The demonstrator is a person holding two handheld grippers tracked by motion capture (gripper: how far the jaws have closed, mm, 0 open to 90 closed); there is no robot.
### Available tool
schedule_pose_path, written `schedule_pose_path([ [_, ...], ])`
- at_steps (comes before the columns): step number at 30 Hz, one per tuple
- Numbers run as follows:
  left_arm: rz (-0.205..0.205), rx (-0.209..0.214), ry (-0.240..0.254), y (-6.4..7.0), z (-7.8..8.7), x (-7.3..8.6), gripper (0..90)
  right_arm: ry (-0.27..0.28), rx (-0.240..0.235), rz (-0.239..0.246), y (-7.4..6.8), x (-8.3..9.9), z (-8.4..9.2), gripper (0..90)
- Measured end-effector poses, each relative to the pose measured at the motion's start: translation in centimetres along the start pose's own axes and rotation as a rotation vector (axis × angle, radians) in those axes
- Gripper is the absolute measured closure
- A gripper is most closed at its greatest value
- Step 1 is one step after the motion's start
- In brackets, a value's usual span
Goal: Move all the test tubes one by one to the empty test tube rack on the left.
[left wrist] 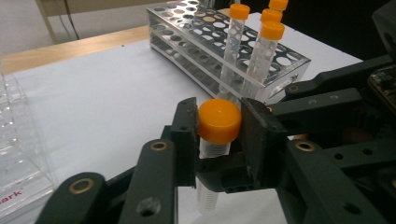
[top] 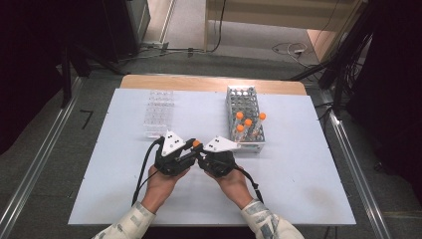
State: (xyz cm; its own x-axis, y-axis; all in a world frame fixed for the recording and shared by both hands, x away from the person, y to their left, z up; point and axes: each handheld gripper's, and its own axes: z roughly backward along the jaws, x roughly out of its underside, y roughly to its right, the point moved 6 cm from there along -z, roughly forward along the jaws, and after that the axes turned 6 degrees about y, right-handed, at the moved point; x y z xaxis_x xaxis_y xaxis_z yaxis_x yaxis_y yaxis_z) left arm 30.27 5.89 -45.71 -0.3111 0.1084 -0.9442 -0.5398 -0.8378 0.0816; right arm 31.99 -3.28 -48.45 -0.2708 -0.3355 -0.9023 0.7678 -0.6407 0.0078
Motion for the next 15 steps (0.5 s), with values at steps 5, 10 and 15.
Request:
schedule_pose_path([
  [5, 0.002, -0.003, 0.008, 0.0, 0.0, -0.1, 69.8, 0.004, -0.007, -0.011, 0.0, -0.1, 0.1, 71.8],
  [10, 0.007, -0.017, 0.016, -0.5, 0.2, -0.5, 70.0, -0.004, -0.021, -0.027, 0.3, -0.1, 0.5, 53.0],
  [15, 0.032, -0.038, 0.023, -1.7, 0.6, -1.1, 70.0, -0.016, -0.023, -0.044, 1.2, 0.2, 1.8, 33.5],
])
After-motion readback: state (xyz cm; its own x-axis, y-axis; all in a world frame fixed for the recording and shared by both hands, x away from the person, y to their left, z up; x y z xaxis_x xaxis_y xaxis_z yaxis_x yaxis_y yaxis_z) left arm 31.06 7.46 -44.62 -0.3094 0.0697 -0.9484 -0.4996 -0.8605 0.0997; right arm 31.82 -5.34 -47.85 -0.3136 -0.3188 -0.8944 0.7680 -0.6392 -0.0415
